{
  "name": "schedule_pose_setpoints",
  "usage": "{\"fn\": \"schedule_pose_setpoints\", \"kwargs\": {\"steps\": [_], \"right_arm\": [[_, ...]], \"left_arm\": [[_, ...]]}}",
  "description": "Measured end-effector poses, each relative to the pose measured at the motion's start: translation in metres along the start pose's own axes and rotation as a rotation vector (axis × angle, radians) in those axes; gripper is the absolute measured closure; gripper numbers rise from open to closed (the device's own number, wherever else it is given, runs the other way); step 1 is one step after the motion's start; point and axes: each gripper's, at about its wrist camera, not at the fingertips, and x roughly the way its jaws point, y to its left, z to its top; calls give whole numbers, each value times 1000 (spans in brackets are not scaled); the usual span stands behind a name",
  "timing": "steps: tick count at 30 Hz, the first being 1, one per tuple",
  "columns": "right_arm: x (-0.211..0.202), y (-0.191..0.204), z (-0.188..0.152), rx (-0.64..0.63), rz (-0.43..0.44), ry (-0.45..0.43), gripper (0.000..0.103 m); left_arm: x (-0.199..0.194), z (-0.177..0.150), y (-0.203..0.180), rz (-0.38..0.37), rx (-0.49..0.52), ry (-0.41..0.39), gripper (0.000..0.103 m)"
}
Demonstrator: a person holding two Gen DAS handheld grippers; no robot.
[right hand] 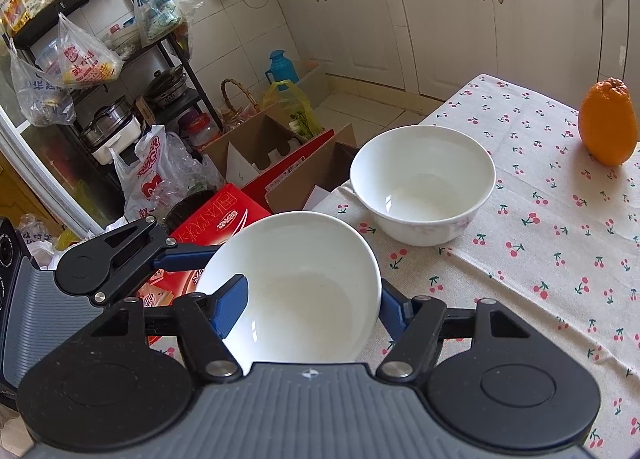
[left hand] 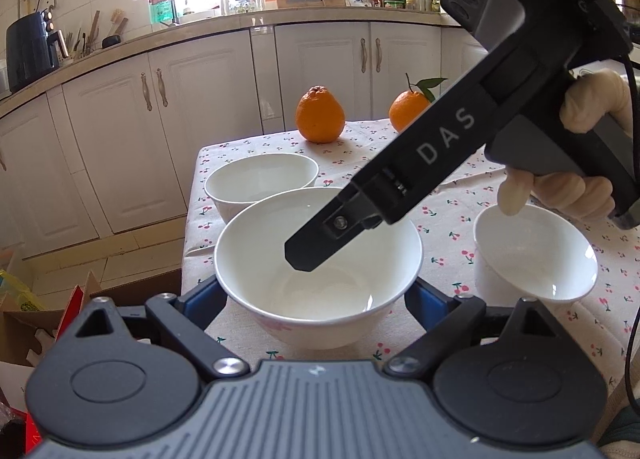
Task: Organize plates and bowls
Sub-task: 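Lift the white bowl with the right gripper and carry it toward another bowl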
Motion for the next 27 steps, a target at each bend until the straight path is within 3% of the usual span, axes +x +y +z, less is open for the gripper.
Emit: {"fn": "schedule_pose_setpoints", "kwargs": {"steps": [17, 27], "right_arm": [[-65, 14, -34, -5, -12, -51, 29], [-94, 7, -51, 18, -65, -93, 29]], "left_arm": [[-35, 13, -43, -37, 35, -24, 8], [-34, 24, -67, -80, 76, -44, 8]]}}
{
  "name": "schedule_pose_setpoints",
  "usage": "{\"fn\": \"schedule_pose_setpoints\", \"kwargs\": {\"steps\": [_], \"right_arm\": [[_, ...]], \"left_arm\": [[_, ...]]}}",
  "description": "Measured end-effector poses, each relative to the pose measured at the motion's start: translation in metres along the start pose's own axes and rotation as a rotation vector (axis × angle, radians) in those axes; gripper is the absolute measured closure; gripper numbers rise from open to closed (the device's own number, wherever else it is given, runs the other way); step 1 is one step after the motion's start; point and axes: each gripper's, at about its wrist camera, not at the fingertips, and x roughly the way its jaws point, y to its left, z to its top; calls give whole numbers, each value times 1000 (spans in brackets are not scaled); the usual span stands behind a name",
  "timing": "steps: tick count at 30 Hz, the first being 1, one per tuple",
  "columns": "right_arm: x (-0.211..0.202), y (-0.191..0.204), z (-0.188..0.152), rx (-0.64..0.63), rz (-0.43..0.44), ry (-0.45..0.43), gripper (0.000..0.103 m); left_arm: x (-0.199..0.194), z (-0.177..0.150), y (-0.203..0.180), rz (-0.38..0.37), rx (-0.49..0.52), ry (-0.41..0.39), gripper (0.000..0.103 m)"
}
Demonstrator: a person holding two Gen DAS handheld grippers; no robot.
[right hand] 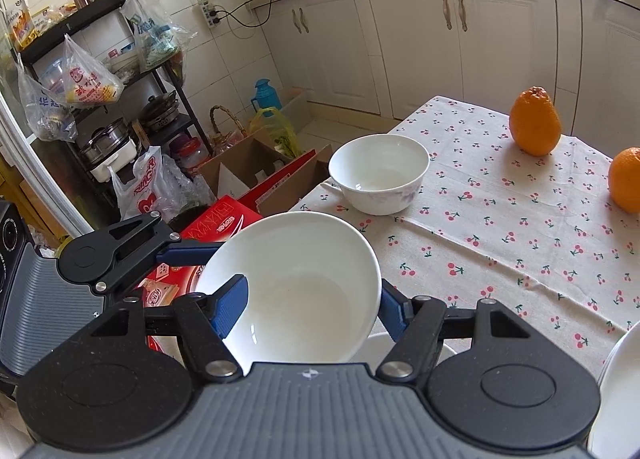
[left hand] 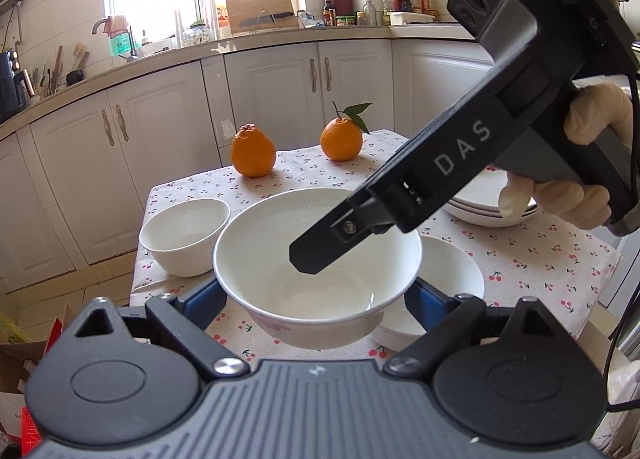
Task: Organize plates and bowls
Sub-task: 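Lift the white bowl with the right gripper and carry it toward another bowl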
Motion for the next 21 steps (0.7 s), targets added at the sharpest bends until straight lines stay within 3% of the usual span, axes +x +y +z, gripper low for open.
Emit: {"fn": "schedule_pose_setpoints", "kwargs": {"steps": [21], "right_arm": [[-30, -27, -36, 80, -111, -19, 29]], "left_arm": [[27, 4, -33, -117, 27, 6, 8]]}}
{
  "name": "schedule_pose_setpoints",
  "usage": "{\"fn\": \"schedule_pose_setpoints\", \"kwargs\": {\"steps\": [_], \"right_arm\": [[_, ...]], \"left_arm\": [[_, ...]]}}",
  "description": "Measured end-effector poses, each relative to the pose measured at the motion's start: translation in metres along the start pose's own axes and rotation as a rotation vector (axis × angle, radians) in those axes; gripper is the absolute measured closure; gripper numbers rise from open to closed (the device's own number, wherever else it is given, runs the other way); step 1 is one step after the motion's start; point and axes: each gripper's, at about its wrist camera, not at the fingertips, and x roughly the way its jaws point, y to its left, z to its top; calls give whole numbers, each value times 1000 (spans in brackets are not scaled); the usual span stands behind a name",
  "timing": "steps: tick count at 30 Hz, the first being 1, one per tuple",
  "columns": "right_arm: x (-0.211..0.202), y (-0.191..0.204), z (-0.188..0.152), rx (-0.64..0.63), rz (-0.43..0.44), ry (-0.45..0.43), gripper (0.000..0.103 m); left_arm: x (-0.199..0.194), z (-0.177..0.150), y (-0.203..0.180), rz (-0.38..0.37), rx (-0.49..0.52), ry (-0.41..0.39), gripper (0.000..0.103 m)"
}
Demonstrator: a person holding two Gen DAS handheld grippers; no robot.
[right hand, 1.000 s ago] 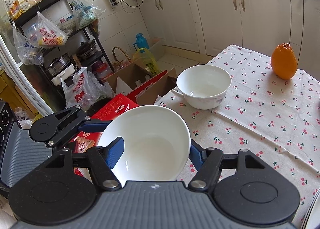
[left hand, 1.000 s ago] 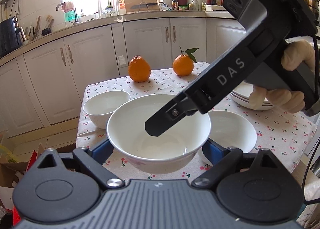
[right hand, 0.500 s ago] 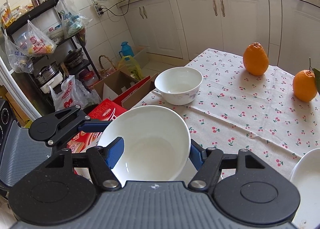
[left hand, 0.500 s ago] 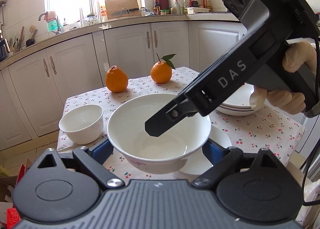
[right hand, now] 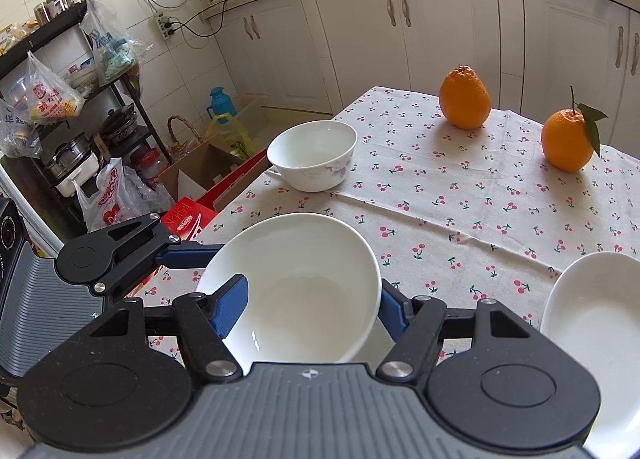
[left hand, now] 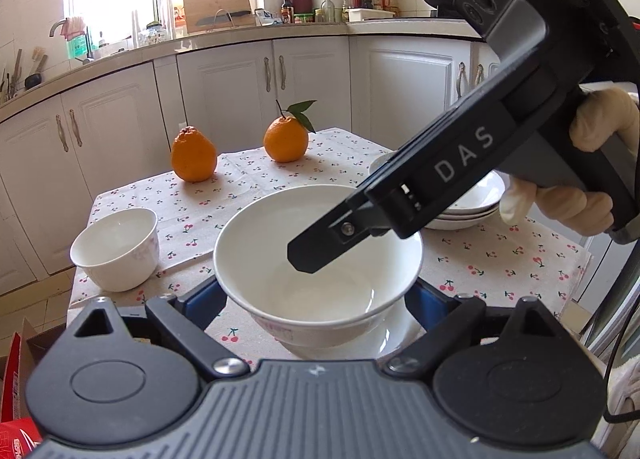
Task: Organize plates and bowls
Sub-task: 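Lift the white bowl with the right gripper and carry it toward another bowl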
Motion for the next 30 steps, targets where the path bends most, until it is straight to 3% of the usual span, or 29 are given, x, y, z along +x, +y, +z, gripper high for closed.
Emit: {"fn": "schedule_pose_setpoints", "kwargs": {"steps": [10, 30], "right_arm": [[2, -10, -18, 51, -30, -4, 29], [9, -13, -22, 57, -35, 12, 29]], "left_arm": [[15, -5, -6, -33, 0, 29, 8], [21, -9, -5, -48, -20, 54, 8]]}}
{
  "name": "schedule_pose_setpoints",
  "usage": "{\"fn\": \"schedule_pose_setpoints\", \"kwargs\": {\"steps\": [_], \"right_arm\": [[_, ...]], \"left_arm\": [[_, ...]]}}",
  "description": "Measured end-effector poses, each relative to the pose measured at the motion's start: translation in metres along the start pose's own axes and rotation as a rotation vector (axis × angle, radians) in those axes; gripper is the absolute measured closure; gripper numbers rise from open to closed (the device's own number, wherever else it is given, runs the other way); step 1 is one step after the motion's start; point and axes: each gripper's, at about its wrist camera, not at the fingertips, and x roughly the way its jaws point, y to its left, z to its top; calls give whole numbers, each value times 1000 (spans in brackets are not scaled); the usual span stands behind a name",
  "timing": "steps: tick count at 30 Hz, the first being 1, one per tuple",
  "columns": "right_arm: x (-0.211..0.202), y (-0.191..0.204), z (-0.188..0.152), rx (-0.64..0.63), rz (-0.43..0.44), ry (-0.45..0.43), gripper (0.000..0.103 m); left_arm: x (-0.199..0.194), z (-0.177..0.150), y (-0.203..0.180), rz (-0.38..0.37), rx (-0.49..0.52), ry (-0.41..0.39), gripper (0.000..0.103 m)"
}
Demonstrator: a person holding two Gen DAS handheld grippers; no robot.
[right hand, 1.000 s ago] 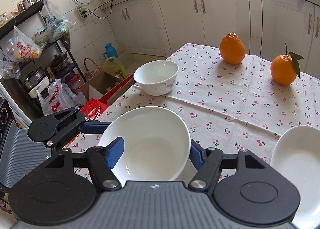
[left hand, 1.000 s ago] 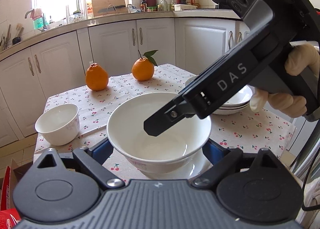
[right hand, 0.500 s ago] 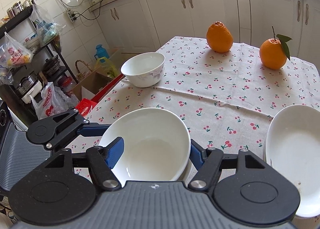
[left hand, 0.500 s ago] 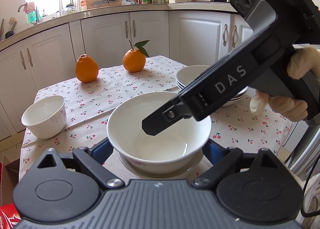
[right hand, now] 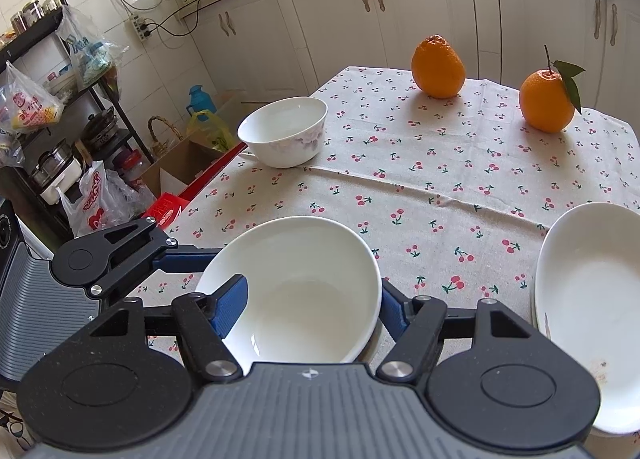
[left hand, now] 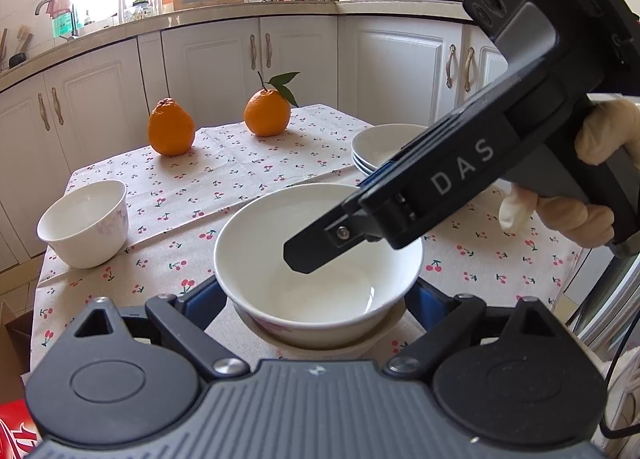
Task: Organize plates and bowls
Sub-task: 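Lift the white bowl with the right gripper and carry it toward another bowl, then lower the bowl into the other white bowl and open the right gripper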
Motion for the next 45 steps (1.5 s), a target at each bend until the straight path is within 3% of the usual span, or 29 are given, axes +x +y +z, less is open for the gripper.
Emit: {"fn": "schedule_pose_setpoints", "kwargs": {"steps": [8, 10, 12, 17, 27, 32, 38, 45], "right_arm": [[2, 3, -2, -7, -6, -11, 24], [2, 3, -2, -9, -5, -12, 19], [1, 3, -3, -13, -10, -23, 6], [-2, 4, -4, -19, -16, -42, 0], [-5, 9, -7, -35, -59, -38, 0], [-8, 19, 2, -105, -111, -40, 0], [-5, 39, 22, -235, -171, -49, 0], [14, 57, 52, -373, -153, -73, 0]], "left_arm": [[1, -1, 3, -12, -11, 0, 7], [3, -1, 4, -21, -15, 3, 6], [3, -2, 3, -13, -9, -4, 6], [1, -5, 2, -15, -10, 4, 4], [-20, -10, 6, 11, -21, -15, 4], [-34, -13, 13, 40, -2, -23, 4], [-43, -18, 42, 106, -33, -34, 4], [-40, -14, 99, 209, -96, -34, 4]]}}
